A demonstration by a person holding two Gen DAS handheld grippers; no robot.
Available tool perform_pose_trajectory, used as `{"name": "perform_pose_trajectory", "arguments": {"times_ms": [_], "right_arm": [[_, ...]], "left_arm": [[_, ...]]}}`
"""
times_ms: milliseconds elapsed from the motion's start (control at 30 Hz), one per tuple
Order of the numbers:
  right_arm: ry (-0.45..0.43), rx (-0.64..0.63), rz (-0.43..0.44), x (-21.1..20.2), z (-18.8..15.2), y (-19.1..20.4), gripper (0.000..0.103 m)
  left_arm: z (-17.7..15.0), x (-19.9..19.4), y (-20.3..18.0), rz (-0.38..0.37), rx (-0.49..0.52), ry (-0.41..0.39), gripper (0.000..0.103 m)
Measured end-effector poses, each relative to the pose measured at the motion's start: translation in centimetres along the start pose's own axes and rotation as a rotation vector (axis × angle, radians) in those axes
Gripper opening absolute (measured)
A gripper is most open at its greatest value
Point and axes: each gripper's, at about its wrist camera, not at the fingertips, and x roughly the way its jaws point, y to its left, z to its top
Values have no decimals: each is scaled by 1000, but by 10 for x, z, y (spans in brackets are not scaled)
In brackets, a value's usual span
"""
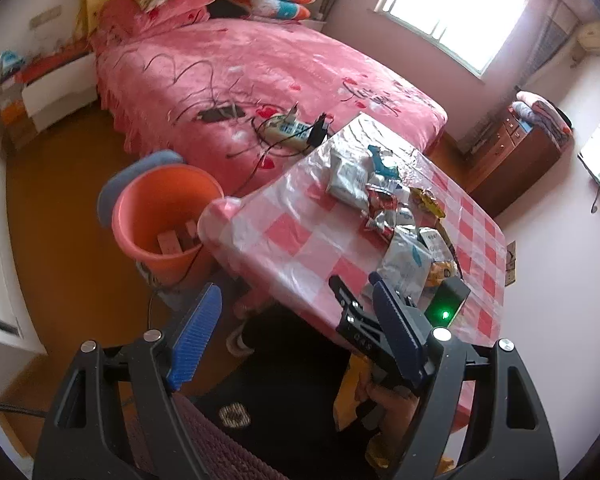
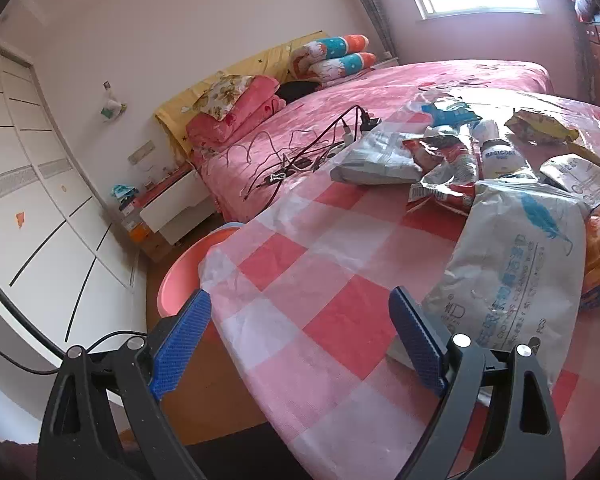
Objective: Collect trash
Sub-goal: 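Move both open tools back over the trash on the table, then grasp the white feather-print wet-wipes pack with the left tool while the right tool grasps the white Vinda roll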
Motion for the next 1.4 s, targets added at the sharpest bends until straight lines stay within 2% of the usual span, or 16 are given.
{"name": "perform_pose_trajectory", "arguments": {"times_ms": [100, 200, 367, 467, 600, 700, 867, 1067, 1167, 1300, 1400], "right_arm": [[4, -12, -1, -2, -2, 2, 90], [8, -21, -8, -5, -4, 2, 90], [6, -22, -23, -10, -7, -2, 90], [12, -13, -32, -9, -7, -7, 90], [21, 8, -41, -8, -7, -15, 90], [19, 21, -45, -10, -4, -16, 90], [16, 33, -55, -16, 2, -18, 90], [-14, 57, -106, -34, 10, -28, 90], [-23, 83, -147, -42, 13, -40, 89], [-46, 145, -218, -60, 15, -63, 89], [-75, 218, -245, -76, 15, -85, 90]], "left_arm": [[-10, 2, 5, -8, -8, 18, 79], [-14, 19, 18, -4, -19, 34, 79], [-16, 77, 56, 22, -30, -10, 79], [-14, 117, 84, 64, -74, 13, 79], [-4, 137, 91, 78, -23, -25, 79], [8, 139, 78, 81, 57, -74, 79], [24, 148, 47, 26, 177, -119, 79], [40, 177, 2, -101, 255, -87, 79], [45, 193, -18, -138, 279, -68, 79], [56, 218, -44, -152, 335, -57, 79], [66, 239, -60, -125, 387, -50, 79]]}}
